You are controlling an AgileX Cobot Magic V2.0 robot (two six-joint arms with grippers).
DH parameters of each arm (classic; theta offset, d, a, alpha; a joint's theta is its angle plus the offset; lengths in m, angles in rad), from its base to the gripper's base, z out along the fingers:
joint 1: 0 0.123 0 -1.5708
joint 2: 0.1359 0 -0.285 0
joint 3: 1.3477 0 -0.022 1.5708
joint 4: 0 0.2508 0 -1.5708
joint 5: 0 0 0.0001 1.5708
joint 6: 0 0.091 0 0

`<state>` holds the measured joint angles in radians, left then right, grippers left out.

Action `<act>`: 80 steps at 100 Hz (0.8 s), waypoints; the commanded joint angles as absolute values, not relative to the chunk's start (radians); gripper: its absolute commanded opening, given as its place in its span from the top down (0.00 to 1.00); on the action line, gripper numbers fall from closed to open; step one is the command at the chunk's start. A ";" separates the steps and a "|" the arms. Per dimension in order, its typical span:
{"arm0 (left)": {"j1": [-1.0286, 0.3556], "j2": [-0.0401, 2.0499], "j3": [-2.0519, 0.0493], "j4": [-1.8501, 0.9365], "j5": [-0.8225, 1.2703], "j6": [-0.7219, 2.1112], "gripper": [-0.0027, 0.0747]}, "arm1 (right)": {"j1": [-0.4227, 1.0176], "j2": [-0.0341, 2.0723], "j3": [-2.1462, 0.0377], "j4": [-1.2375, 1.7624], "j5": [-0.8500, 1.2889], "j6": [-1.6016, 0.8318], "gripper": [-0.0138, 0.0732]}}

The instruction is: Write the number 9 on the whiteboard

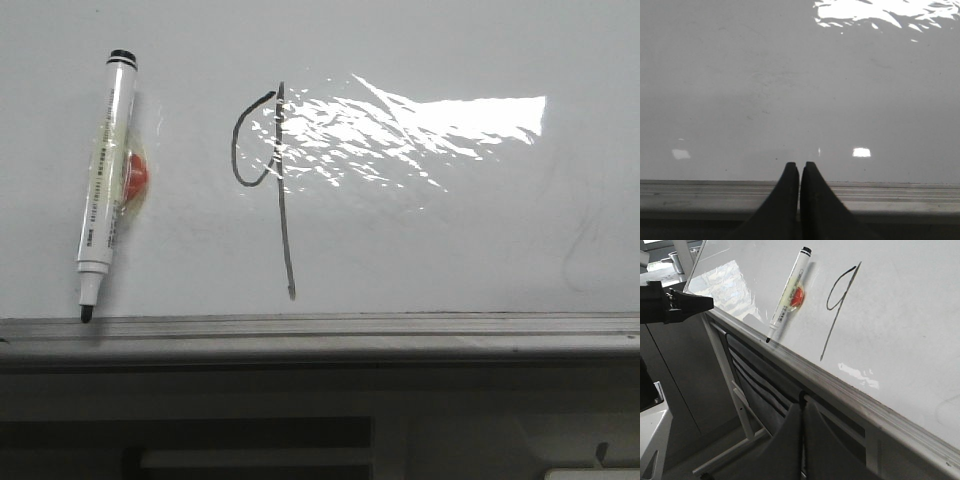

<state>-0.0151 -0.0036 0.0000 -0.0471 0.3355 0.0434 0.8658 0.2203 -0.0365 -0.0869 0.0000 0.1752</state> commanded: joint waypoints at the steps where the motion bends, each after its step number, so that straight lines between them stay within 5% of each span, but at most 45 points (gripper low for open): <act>1: -0.015 -0.034 0.020 -0.037 0.292 0.029 0.99 | 0.866 0.227 -0.062 -0.098 -0.080 0.175 0.91; 80: -0.019 -0.032 0.020 -0.030 0.282 0.029 0.99 | 0.866 0.227 -0.062 -0.098 -0.080 0.175 0.91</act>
<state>-0.0151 -0.0036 0.0000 -0.0322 0.3355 0.0373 0.8658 0.2203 -0.0365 -0.0869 0.0000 0.1752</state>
